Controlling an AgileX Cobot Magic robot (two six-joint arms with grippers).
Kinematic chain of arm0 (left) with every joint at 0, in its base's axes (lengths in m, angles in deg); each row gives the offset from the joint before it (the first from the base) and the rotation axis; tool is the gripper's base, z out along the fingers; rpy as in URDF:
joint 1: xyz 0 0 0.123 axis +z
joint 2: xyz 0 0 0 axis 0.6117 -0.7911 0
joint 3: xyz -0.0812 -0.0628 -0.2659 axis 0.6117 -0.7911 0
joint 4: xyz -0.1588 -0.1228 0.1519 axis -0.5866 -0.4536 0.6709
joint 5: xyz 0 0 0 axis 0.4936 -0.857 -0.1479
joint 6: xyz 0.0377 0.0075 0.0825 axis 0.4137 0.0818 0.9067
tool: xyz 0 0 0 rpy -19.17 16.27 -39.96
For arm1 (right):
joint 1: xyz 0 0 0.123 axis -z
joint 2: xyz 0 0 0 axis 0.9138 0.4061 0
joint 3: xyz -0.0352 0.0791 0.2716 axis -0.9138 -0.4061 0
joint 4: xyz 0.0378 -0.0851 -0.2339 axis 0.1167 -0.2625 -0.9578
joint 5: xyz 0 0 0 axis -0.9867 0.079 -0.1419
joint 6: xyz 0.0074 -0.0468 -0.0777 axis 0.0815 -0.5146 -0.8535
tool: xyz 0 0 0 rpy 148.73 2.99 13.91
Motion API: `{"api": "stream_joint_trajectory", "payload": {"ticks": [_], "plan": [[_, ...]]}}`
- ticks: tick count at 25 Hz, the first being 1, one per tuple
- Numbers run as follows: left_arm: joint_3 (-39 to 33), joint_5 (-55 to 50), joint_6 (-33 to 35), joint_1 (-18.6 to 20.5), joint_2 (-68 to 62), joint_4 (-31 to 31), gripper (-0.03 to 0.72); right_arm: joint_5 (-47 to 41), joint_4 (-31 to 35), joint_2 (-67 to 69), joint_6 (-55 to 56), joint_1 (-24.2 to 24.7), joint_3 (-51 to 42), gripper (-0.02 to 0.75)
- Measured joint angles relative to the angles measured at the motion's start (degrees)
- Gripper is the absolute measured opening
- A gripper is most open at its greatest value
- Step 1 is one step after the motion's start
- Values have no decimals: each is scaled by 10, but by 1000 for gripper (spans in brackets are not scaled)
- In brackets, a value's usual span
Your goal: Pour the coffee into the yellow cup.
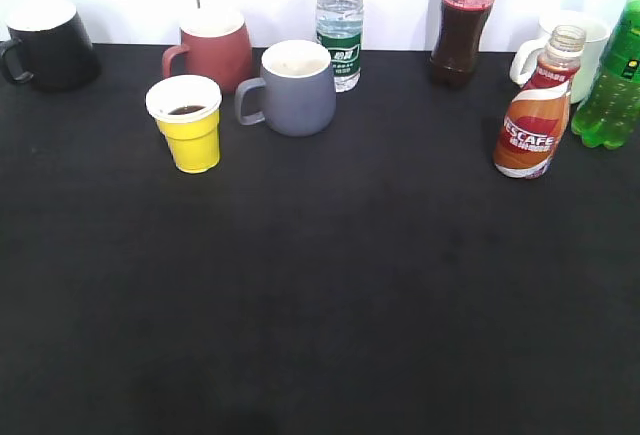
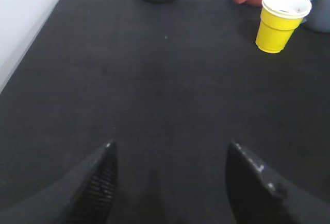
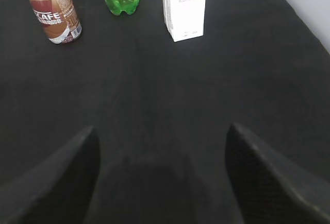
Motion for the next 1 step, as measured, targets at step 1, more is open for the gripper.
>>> {"api": "stream_joint_trajectory", "payload": {"ticks": [1], "plan": [[0,0,0,0,0,0,498,0,0,0,0,0,0,591]]}}
